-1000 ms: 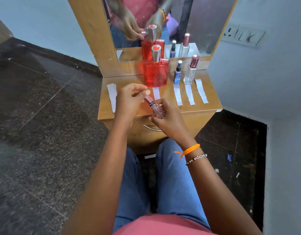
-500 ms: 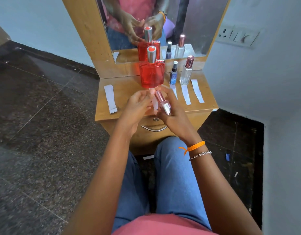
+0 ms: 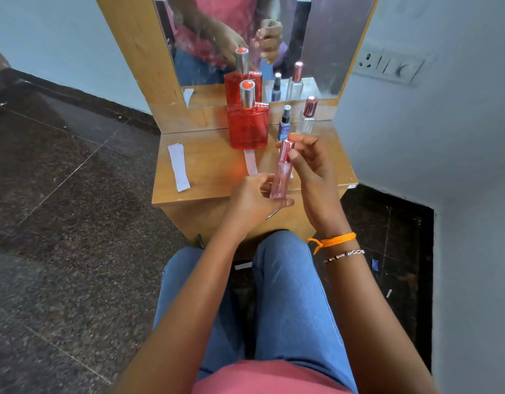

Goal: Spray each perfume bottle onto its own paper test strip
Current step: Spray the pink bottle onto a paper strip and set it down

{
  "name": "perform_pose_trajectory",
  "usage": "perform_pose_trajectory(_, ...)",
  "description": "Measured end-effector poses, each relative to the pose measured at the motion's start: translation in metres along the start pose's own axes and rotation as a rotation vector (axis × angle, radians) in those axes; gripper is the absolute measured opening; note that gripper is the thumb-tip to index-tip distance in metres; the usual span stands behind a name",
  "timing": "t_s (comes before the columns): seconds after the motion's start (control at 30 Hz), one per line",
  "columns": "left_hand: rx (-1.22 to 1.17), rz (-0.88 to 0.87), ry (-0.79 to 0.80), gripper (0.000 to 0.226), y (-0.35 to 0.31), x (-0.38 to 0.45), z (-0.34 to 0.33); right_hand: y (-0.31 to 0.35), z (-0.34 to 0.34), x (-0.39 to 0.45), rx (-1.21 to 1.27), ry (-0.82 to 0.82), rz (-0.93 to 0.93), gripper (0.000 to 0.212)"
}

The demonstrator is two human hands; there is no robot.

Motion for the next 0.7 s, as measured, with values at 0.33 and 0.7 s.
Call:
perform_pose_trajectory(0.33, 0.108, -0.095, -0.126, 0.049, -0.009, 0.004, -0.015, 0.001, 0.018, -0.001, -0.064, -0.013, -0.026, 0.043)
perform_pose_trajectory(0.7, 0.232, -0.209, -0.006, 0.058, -0.021, 0.016, -0.045, -0.021, 0.074, 0.019, -0.142, -0.105, -0.102, 0.038)
Point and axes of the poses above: each hand's wrist, its own x-axis towards the middle knuckle, its own z-axis out of the back of the hand, y = z × x, the point moved 4 cm from there along x, towards the middle knuckle, and after that the axes turned 10 degrees about -x, right-handed, at the moved point
